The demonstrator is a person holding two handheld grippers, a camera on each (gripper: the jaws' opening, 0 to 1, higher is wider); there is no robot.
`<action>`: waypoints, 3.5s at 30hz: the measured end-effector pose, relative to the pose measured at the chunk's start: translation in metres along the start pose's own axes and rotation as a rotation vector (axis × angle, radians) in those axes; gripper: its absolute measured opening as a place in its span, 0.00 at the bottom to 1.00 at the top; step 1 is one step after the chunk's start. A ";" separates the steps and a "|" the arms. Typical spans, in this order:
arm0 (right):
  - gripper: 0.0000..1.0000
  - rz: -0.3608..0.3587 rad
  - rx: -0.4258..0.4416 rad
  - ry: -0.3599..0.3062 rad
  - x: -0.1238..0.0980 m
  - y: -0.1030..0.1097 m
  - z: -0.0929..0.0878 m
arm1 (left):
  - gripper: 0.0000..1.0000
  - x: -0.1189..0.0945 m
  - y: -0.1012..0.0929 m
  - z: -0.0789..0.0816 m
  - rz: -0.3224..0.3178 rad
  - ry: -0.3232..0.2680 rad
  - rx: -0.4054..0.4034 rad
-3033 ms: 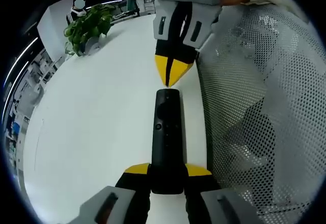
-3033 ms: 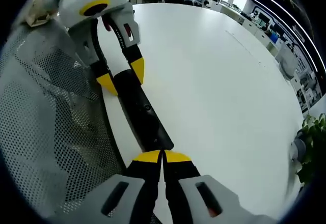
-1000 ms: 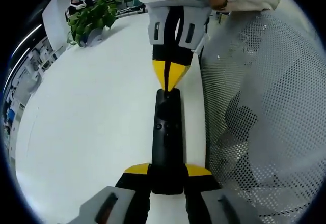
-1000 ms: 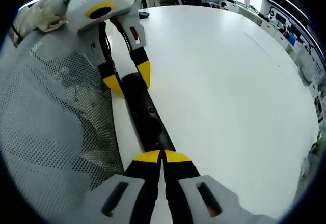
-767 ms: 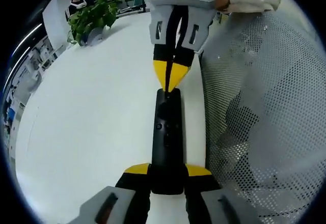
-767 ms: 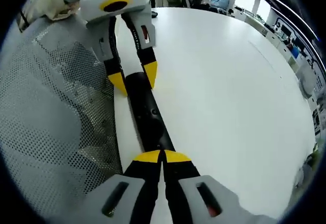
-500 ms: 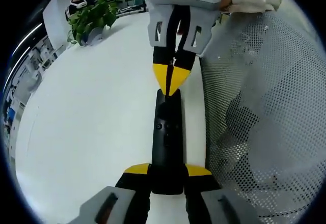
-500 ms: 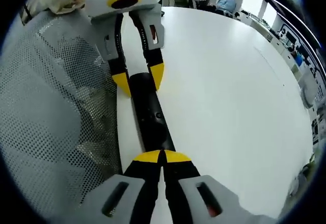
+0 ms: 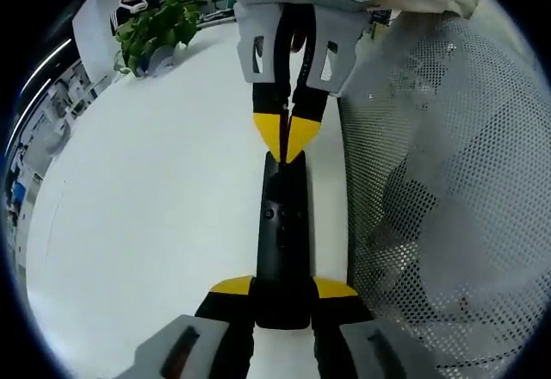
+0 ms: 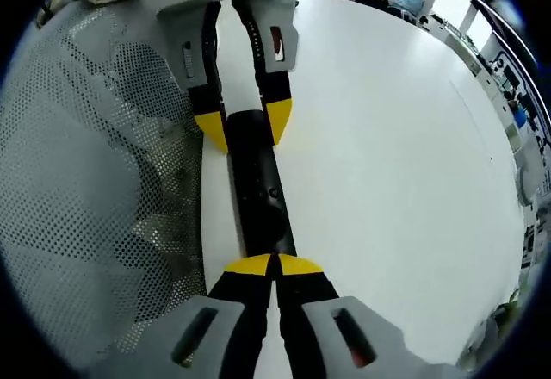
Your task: Press the specified remote control buttons in sequence, fully releasing each button before pressing the next.
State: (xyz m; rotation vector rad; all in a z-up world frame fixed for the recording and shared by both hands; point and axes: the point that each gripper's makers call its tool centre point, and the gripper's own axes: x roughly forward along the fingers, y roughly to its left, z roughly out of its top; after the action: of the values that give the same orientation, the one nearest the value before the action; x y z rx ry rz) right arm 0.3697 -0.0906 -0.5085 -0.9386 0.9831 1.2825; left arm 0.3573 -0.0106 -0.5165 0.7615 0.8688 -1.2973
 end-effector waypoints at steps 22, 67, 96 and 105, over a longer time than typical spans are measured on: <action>0.00 -0.032 0.178 0.033 -0.001 -0.002 -0.004 | 0.25 0.000 0.000 0.001 -0.003 0.002 -0.001; 0.00 -0.058 0.122 -0.109 0.002 0.001 0.010 | 0.25 0.000 0.000 0.001 0.001 -0.002 -0.003; 0.00 -0.069 0.151 -0.142 0.002 0.001 0.010 | 0.25 0.000 0.000 0.001 -0.001 -0.007 -0.005; 0.00 -0.065 0.140 -0.169 0.004 0.002 0.021 | 0.25 0.000 0.000 0.001 0.000 -0.008 -0.007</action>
State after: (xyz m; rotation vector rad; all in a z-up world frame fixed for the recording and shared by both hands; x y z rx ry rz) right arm 0.3689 -0.0692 -0.5061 -0.7369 0.8907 1.2014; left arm 0.3575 -0.0116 -0.5163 0.7506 0.8668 -1.2963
